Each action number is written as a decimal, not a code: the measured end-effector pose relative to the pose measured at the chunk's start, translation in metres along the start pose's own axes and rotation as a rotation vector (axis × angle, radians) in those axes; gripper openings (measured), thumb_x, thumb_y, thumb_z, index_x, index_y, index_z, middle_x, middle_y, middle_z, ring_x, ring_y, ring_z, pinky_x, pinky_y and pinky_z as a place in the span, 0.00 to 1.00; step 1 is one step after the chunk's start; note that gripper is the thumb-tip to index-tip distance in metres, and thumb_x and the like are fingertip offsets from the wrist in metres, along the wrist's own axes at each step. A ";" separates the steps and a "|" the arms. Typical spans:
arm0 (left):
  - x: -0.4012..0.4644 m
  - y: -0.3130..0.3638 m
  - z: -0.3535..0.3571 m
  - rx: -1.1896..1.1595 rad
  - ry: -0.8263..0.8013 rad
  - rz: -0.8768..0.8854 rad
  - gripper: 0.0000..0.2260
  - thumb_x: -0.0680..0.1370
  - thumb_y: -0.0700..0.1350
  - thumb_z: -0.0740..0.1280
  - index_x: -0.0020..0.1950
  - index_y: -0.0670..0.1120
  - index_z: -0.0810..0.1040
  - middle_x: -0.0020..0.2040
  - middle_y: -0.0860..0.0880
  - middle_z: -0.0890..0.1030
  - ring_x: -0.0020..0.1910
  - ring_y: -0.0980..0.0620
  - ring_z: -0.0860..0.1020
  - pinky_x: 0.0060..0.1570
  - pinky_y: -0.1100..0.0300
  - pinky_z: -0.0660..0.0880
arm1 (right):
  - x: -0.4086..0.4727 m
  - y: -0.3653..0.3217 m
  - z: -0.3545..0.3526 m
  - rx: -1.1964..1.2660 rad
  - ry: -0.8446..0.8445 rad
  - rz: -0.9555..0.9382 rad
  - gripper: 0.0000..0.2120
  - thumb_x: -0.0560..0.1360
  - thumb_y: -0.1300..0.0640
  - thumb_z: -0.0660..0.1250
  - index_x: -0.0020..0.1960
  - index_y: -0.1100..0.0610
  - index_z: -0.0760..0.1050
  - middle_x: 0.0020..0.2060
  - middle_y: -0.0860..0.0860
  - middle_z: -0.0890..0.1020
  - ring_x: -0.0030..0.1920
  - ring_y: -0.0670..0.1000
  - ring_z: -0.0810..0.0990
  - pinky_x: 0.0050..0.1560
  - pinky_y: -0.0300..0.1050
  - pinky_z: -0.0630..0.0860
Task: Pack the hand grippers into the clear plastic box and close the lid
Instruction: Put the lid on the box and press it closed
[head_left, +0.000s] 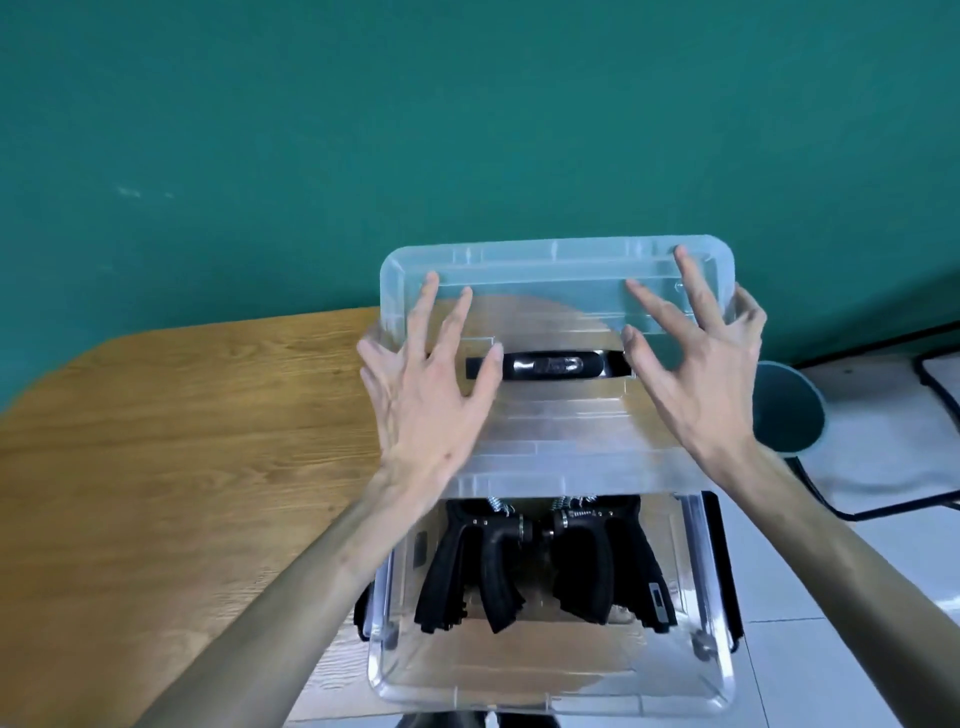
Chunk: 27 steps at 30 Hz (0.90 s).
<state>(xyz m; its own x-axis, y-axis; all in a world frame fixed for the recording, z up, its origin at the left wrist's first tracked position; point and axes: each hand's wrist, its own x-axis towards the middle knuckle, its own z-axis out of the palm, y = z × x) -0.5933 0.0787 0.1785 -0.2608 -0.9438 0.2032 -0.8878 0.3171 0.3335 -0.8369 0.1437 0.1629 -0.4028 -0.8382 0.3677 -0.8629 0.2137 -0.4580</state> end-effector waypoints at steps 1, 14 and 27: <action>-0.011 -0.001 0.001 0.003 -0.018 0.003 0.27 0.82 0.66 0.54 0.80 0.60 0.60 0.82 0.62 0.50 0.59 0.42 0.60 0.62 0.55 0.58 | -0.010 0.001 0.000 -0.010 -0.011 0.006 0.18 0.79 0.42 0.62 0.68 0.40 0.76 0.79 0.41 0.61 0.67 0.67 0.66 0.68 0.46 0.56; -0.111 -0.033 0.005 0.045 -0.222 -0.065 0.27 0.81 0.66 0.54 0.80 0.61 0.59 0.82 0.62 0.49 0.56 0.41 0.62 0.57 0.42 0.72 | -0.114 -0.019 -0.010 -0.067 -0.228 0.125 0.23 0.77 0.38 0.59 0.70 0.37 0.72 0.78 0.39 0.61 0.68 0.66 0.63 0.67 0.60 0.62; -0.169 -0.035 0.000 0.119 -0.312 -0.046 0.29 0.82 0.66 0.52 0.82 0.60 0.54 0.83 0.59 0.44 0.49 0.48 0.57 0.54 0.50 0.67 | -0.181 -0.011 -0.014 -0.191 -0.325 0.102 0.24 0.77 0.39 0.60 0.73 0.40 0.70 0.79 0.45 0.62 0.66 0.70 0.68 0.63 0.65 0.69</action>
<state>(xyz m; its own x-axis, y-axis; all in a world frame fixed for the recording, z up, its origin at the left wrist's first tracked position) -0.5176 0.2274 0.1325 -0.3065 -0.9458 -0.1071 -0.9347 0.2777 0.2217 -0.7589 0.3004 0.1128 -0.3981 -0.9165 0.0388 -0.8770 0.3679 -0.3090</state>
